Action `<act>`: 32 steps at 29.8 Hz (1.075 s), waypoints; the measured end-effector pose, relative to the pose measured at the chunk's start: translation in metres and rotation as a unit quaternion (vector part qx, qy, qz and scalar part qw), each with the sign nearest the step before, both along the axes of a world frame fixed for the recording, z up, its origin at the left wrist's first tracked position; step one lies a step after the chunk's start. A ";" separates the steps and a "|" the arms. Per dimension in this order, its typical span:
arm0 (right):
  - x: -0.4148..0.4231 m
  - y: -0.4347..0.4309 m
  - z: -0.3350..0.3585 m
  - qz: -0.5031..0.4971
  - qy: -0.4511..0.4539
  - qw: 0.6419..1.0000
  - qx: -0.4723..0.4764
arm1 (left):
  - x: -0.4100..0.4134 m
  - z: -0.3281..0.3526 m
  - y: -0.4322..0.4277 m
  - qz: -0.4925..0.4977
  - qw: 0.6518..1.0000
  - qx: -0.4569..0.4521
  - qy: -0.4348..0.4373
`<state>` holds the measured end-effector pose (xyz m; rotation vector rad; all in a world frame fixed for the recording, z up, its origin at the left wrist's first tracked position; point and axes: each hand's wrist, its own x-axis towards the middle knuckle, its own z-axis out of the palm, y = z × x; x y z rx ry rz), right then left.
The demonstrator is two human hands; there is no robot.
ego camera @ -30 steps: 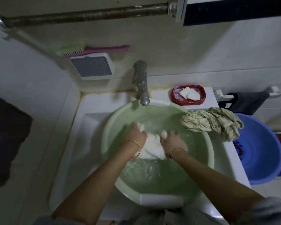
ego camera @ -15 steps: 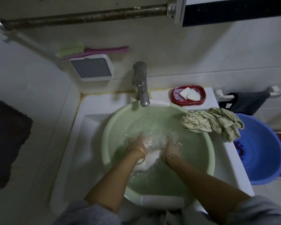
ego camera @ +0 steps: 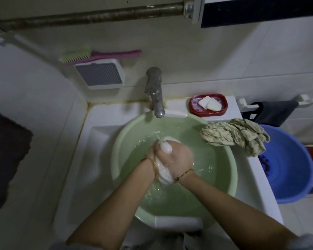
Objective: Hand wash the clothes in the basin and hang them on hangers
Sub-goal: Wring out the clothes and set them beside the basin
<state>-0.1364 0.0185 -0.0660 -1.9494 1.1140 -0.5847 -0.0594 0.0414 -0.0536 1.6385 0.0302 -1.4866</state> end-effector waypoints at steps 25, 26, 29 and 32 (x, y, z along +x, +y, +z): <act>-0.038 -0.032 -0.092 0.139 0.483 0.862 0.073 | 0.011 -0.073 0.021 -0.685 0.444 0.316 -0.483; -0.040 -0.034 -0.090 0.129 0.486 0.861 0.074 | 0.008 -0.074 0.021 -0.686 0.446 0.321 -0.476; -0.036 -0.036 -0.084 0.048 0.475 0.871 0.115 | 0.003 -0.071 0.021 -0.671 0.494 0.285 -0.473; -0.027 -0.039 -0.099 -0.041 0.325 0.913 0.243 | 0.007 -0.060 0.018 -0.621 0.545 0.198 -0.527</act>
